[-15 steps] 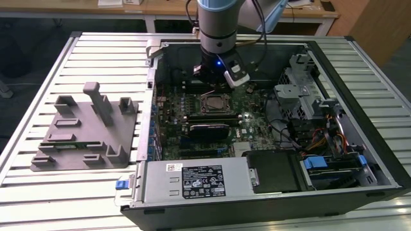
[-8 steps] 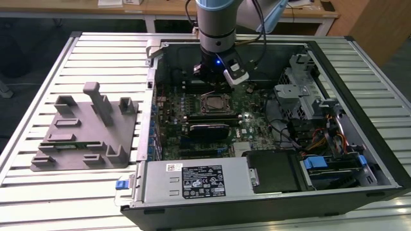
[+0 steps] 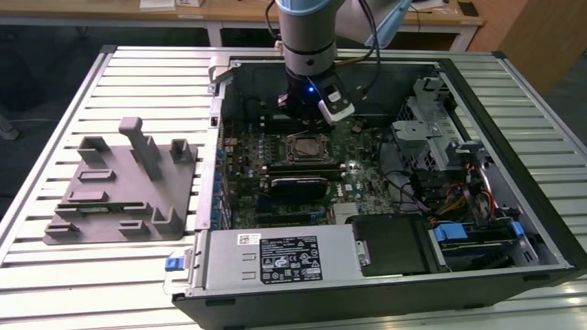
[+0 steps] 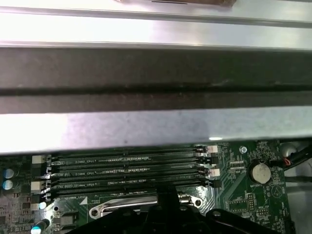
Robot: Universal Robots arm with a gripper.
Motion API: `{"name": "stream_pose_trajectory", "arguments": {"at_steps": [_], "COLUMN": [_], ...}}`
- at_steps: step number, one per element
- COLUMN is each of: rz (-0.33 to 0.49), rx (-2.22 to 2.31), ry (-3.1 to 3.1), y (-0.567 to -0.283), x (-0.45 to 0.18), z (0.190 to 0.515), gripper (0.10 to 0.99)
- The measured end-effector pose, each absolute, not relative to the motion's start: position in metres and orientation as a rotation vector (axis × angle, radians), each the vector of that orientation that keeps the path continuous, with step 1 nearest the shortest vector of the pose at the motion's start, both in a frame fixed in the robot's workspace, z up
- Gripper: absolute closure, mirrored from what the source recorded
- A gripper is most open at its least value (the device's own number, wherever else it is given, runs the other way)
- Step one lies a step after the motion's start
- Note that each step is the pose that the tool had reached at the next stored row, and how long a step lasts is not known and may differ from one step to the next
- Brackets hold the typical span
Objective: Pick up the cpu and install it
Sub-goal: 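Install the first cpu locking lever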
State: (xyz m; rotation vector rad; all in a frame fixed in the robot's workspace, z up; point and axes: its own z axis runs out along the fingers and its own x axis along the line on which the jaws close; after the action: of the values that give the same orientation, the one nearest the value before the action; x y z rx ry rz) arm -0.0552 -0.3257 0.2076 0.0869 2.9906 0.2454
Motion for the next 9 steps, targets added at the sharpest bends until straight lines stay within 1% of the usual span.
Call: {"name": "stream_pose_trajectory", "arguments": {"at_steps": [9], "rz": [0.234], "rx": [0.163], "ry": [2.983], "y": [-0.3232], "x": [-0.062], "z": [0.2046], "gripper": [0.98]}}
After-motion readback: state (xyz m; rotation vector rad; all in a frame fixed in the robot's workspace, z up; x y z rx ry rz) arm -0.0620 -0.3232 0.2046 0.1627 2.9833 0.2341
